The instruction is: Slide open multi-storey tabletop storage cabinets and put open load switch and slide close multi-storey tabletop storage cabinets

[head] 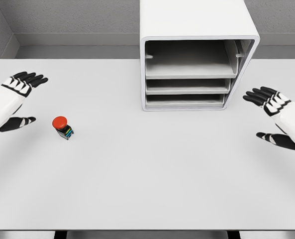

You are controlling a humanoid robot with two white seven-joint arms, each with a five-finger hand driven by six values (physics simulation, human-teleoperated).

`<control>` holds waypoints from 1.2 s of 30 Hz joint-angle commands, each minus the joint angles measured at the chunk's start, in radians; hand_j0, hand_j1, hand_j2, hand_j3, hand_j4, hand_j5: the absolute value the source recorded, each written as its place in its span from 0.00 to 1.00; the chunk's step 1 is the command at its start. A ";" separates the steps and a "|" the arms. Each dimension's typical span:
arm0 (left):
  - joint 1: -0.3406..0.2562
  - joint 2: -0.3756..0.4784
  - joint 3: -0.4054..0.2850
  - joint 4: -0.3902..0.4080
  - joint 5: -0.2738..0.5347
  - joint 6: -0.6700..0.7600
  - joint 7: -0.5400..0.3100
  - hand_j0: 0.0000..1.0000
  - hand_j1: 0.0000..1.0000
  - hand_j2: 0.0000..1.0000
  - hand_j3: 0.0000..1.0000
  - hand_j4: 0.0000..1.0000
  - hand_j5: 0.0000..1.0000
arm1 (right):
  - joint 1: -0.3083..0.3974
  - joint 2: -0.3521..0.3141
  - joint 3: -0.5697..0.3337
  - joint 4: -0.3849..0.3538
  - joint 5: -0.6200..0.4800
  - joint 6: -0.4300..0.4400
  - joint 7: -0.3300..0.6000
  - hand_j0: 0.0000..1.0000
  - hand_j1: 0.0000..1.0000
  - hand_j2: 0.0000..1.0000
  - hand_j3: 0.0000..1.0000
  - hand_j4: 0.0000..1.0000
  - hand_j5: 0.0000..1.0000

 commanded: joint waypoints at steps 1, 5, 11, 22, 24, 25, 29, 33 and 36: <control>-0.002 0.002 0.003 -0.002 0.006 0.001 -0.037 1.00 1.00 1.00 1.00 1.00 1.00 | 0.000 0.001 0.005 -0.008 -0.003 -0.001 -0.001 1.00 1.00 1.00 1.00 1.00 1.00; -0.011 0.002 0.010 0.000 0.017 0.001 -0.084 1.00 1.00 1.00 1.00 1.00 1.00 | -0.006 0.004 0.008 -0.006 0.015 -0.001 -0.001 1.00 1.00 1.00 1.00 1.00 1.00; -0.069 -0.005 0.025 0.000 0.100 0.001 -0.402 1.00 1.00 1.00 1.00 1.00 1.00 | -0.040 0.022 0.042 -0.006 0.034 -0.001 -0.001 0.88 0.88 0.88 0.88 0.88 0.88; -0.104 -0.008 0.048 -0.008 0.221 0.001 -0.439 1.00 1.00 1.00 1.00 1.00 1.00 | -0.296 -0.008 0.280 0.003 0.035 -0.001 0.001 0.70 0.70 0.70 0.70 0.70 0.70; -0.095 0.000 0.043 -0.009 0.204 0.001 -0.439 1.00 1.00 1.00 1.00 1.00 1.00 | -0.359 -0.008 0.338 0.004 0.035 -0.001 0.001 0.71 0.71 0.71 0.71 0.71 0.71; -0.086 0.003 0.043 -0.014 0.203 0.001 -0.439 1.00 1.00 1.00 1.00 1.00 1.00 | -0.380 -0.008 0.355 0.011 0.034 -0.001 0.001 0.71 0.71 0.71 0.71 0.71 0.71; -0.029 0.008 0.040 -0.072 0.172 0.001 -0.439 1.00 1.00 1.00 1.00 1.00 1.00 | -0.472 -0.008 0.449 0.026 0.028 -0.001 0.001 0.71 0.71 0.71 0.71 0.71 0.71; -0.029 0.006 0.037 -0.090 0.150 0.001 -0.439 1.00 1.00 1.00 1.00 1.00 1.00 | -0.557 -0.007 0.553 0.058 0.006 -0.001 -0.001 0.71 0.71 0.71 0.71 0.71 0.71; -0.031 -0.006 0.036 -0.097 0.118 0.001 -0.439 1.00 1.00 1.00 1.00 1.00 1.00 | -0.624 -0.036 0.643 0.063 -0.035 -0.001 -0.001 0.71 0.71 0.71 0.71 0.71 0.71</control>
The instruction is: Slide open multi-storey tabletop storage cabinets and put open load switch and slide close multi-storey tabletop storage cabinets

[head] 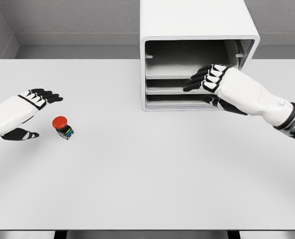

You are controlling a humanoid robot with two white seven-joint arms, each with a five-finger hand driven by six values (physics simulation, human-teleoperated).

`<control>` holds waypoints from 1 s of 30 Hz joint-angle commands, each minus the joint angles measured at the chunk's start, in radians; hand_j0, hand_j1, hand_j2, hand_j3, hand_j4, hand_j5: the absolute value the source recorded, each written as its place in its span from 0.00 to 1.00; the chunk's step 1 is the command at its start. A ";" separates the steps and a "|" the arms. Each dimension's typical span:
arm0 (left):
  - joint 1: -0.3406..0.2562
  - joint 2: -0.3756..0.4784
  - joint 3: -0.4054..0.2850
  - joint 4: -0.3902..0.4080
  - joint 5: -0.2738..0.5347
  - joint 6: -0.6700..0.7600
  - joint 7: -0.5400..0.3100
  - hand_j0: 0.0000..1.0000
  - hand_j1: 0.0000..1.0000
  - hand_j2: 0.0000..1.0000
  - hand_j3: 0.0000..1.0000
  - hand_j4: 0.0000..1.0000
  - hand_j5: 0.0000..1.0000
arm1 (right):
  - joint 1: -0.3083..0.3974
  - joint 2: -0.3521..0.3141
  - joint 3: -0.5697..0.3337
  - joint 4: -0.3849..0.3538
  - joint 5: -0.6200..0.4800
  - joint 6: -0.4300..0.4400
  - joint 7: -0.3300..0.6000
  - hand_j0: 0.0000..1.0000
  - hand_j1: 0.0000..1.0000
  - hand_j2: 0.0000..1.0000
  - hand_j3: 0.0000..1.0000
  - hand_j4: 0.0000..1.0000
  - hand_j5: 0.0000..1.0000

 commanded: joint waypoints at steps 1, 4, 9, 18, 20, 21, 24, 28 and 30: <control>0.000 -0.006 -0.006 -0.008 -0.016 0.003 0.001 1.00 1.00 1.00 1.00 1.00 1.00 | -0.002 -0.014 0.068 0.012 -0.033 0.000 -0.001 0.71 0.71 0.71 0.71 0.71 0.71; -0.014 -0.014 -0.042 -0.008 -0.033 0.003 0.001 1.00 1.00 1.00 1.00 1.00 1.00 | -0.080 0.000 0.153 0.063 -0.055 0.000 -0.001 0.71 0.71 0.71 0.71 0.71 0.71; -0.054 -0.017 -0.114 0.007 -0.040 0.003 0.001 1.00 1.00 1.00 1.00 1.00 1.00 | -0.104 0.033 0.170 0.090 -0.056 0.000 -0.001 0.71 0.71 0.71 0.71 0.71 0.71; -0.089 -0.026 -0.155 0.071 -0.083 0.003 0.001 1.00 1.00 1.00 1.00 1.00 1.00 | -0.143 0.101 0.170 0.158 -0.078 0.000 0.001 0.70 0.70 0.70 0.70 0.70 0.70; -0.087 -0.026 -0.157 0.074 -0.083 0.003 0.001 1.00 1.00 1.00 1.00 1.00 1.00 | -0.156 0.124 0.170 0.182 -0.078 0.000 0.001 0.70 0.70 0.70 0.70 0.70 0.70; -0.087 -0.026 -0.157 0.081 -0.083 0.003 0.001 1.00 1.00 1.00 1.00 1.00 1.00 | -0.166 0.133 0.172 0.196 -0.078 0.000 0.001 0.70 0.70 0.70 0.70 0.70 0.70; -0.086 -0.026 -0.160 0.082 -0.094 0.003 0.001 1.00 1.00 1.00 1.00 1.00 1.00 | -0.181 0.164 0.170 0.237 -0.078 0.000 0.001 0.71 0.71 0.71 0.71 0.71 0.71; -0.086 -0.024 -0.160 0.093 -0.105 0.003 0.001 0.82 0.82 0.82 0.82 0.82 0.82 | -0.207 0.202 0.169 0.299 -0.078 0.000 0.001 0.72 0.72 0.72 0.72 0.72 0.72; -0.086 -0.024 -0.160 0.101 -0.106 0.003 0.001 0.82 0.82 0.82 0.82 0.82 0.82 | -0.215 0.202 0.170 0.313 -0.078 0.000 0.001 0.72 0.72 0.72 0.72 0.72 0.72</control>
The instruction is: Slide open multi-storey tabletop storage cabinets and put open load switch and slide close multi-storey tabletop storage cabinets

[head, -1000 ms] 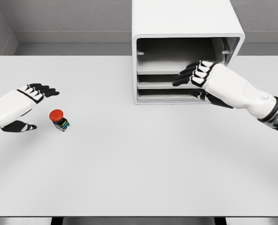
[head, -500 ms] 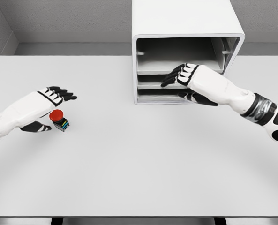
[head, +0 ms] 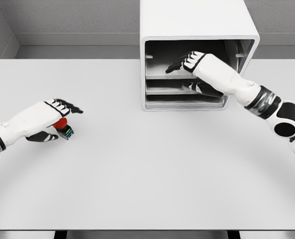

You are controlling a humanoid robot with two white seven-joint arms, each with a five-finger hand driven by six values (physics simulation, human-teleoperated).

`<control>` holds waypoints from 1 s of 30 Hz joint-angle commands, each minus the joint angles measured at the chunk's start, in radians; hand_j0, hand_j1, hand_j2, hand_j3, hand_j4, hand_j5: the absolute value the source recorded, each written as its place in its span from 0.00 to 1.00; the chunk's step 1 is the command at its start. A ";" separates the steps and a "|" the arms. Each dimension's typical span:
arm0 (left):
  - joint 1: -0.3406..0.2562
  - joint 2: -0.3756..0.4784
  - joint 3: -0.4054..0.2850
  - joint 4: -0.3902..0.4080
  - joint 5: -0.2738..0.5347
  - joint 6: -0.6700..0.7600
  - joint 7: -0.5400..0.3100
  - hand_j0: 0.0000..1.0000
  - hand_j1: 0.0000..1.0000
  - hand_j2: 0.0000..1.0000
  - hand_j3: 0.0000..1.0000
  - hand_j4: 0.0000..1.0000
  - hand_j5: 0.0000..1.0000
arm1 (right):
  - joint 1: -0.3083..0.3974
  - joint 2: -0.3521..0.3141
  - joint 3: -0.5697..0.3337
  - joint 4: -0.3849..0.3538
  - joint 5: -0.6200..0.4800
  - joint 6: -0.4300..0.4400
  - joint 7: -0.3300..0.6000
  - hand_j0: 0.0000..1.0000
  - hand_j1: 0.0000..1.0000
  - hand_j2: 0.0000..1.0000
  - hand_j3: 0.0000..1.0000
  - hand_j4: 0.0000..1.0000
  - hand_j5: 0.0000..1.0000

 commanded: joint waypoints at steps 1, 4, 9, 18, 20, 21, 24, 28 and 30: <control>0.000 0.001 0.000 0.007 0.002 0.003 0.001 0.82 0.82 0.82 0.82 0.82 0.82 | 0.000 0.022 -0.002 0.034 -0.006 -0.001 -0.001 0.72 0.72 0.72 0.72 0.72 0.72; 0.003 0.001 0.000 0.007 0.002 0.003 0.001 0.79 0.79 0.79 0.79 0.79 0.79 | -0.005 0.024 0.001 0.045 -0.006 -0.001 -0.001 0.73 0.73 0.73 0.73 0.73 0.73; 0.006 0.001 0.000 0.009 -0.012 0.003 0.001 0.78 0.78 0.78 0.78 0.78 0.78 | -0.006 0.032 0.008 0.054 -0.004 -0.001 -0.001 0.73 0.73 0.73 0.73 0.73 0.73; 0.009 0.001 0.000 0.010 -0.014 0.003 0.001 0.54 0.54 0.54 0.54 0.54 0.54 | -0.006 0.036 0.024 0.073 -0.003 -0.001 -0.001 0.74 0.74 0.74 0.74 0.74 0.74; 0.009 0.001 0.001 0.010 -0.014 0.003 0.001 0.50 0.50 0.50 0.50 0.50 0.50 | -0.006 0.036 0.024 0.084 -0.001 -0.001 -0.001 0.74 0.74 0.74 0.74 0.74 0.74; 0.008 0.001 0.001 0.010 -0.014 0.003 0.001 0.48 0.48 0.48 0.48 0.48 0.48 | -0.005 0.035 0.024 0.087 -0.001 -0.001 -0.001 0.74 0.74 0.74 0.74 0.74 0.74; 0.008 0.001 0.003 0.009 -0.014 0.003 0.001 0.46 0.46 0.46 0.46 0.46 0.46 | -0.005 0.036 0.026 0.097 -0.001 -0.001 -0.001 0.74 0.74 0.74 0.74 0.74 0.74; 0.006 0.001 0.009 0.007 -0.012 0.003 0.001 0.46 0.46 0.46 0.46 0.46 0.46 | -0.003 0.035 0.046 0.100 -0.001 -0.001 -0.001 0.74 0.74 0.74 0.74 0.74 0.74; 0.006 0.001 0.011 0.000 -0.009 0.003 0.001 0.46 0.46 0.46 0.46 0.46 0.46 | 0.000 0.033 0.046 0.100 -0.001 -0.001 -0.001 0.74 0.74 0.74 0.74 0.74 0.74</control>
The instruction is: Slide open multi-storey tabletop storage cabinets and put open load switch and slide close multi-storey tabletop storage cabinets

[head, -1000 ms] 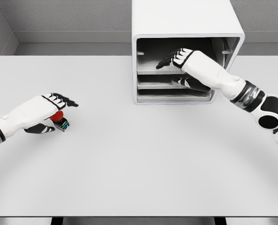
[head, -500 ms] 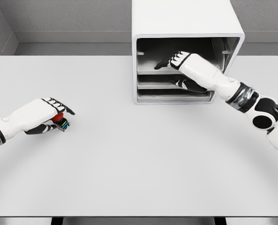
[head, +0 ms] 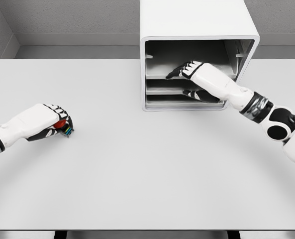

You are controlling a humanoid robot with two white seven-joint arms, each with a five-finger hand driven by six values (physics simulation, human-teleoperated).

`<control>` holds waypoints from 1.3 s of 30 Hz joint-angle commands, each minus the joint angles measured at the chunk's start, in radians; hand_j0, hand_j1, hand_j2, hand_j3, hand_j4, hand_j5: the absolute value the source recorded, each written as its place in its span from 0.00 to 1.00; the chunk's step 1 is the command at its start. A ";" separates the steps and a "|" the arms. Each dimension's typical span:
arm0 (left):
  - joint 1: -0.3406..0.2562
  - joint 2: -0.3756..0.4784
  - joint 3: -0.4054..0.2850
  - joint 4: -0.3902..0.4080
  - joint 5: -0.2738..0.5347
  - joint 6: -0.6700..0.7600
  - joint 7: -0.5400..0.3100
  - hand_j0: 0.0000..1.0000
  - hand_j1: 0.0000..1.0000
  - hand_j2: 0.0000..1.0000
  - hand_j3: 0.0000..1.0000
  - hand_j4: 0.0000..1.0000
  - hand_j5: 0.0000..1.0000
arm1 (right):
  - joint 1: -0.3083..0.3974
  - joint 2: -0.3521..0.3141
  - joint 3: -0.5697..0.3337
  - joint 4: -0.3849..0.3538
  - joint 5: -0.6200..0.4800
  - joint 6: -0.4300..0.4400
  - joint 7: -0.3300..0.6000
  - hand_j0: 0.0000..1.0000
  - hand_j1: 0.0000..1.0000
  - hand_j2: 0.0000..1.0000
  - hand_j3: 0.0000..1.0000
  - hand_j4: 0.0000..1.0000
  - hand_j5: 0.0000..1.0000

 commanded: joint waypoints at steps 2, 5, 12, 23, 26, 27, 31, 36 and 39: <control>0.000 0.001 0.004 -0.008 0.013 0.003 0.001 0.46 0.46 0.46 0.46 0.46 0.46 | 0.002 -0.008 0.003 0.000 -0.005 -0.001 -0.001 0.75 0.75 0.75 0.75 0.75 0.75; -0.002 0.001 0.004 -0.014 0.018 0.003 0.001 0.46 0.46 0.46 0.46 0.46 0.46 | 0.006 -0.010 0.003 -0.002 -0.005 -0.001 -0.001 0.75 0.75 0.75 0.75 0.75 0.75; -0.006 -0.006 0.009 -0.029 0.022 0.003 0.001 0.46 0.46 0.46 0.46 0.46 0.46 | 0.029 -0.043 0.001 -0.028 -0.002 -0.001 -0.001 0.77 0.77 0.77 0.77 0.77 0.77; -0.008 -0.006 0.009 -0.031 0.024 0.003 0.001 0.46 0.46 0.46 0.46 0.46 0.46 | 0.067 -0.132 -0.008 -0.141 -0.008 -0.001 -0.004 0.77 0.77 0.77 0.77 0.77 0.77; -0.006 -0.006 0.009 -0.040 0.022 0.003 0.001 0.46 0.46 0.46 0.46 0.46 0.46 | 0.069 -0.145 -0.008 -0.155 -0.010 -0.001 -0.004 0.77 0.77 0.77 0.77 0.77 0.77; -0.006 -0.006 0.009 -0.040 0.022 0.003 0.001 0.46 0.46 0.46 0.46 0.46 0.46 | 0.074 -0.149 -0.008 -0.155 -0.010 -0.001 -0.005 0.77 0.77 0.77 0.77 0.77 0.77; -0.006 -0.006 0.009 -0.045 0.024 0.003 0.001 0.46 0.46 0.46 0.46 0.46 0.46 | 0.094 -0.180 -0.010 -0.197 -0.010 -0.001 -0.007 0.77 0.77 0.77 0.77 0.77 0.77; -0.006 -0.006 0.009 -0.045 0.024 0.003 0.001 0.46 0.46 0.46 0.46 0.46 0.46 | 0.112 -0.206 -0.011 -0.229 -0.011 -0.001 -0.008 0.77 0.77 0.77 0.77 0.77 0.77; -0.006 -0.006 0.009 -0.045 0.024 0.003 0.001 0.46 0.46 0.46 0.46 0.46 0.46 | 0.137 -0.252 -0.013 -0.288 -0.014 -0.001 -0.011 0.77 0.77 0.77 0.77 0.77 0.77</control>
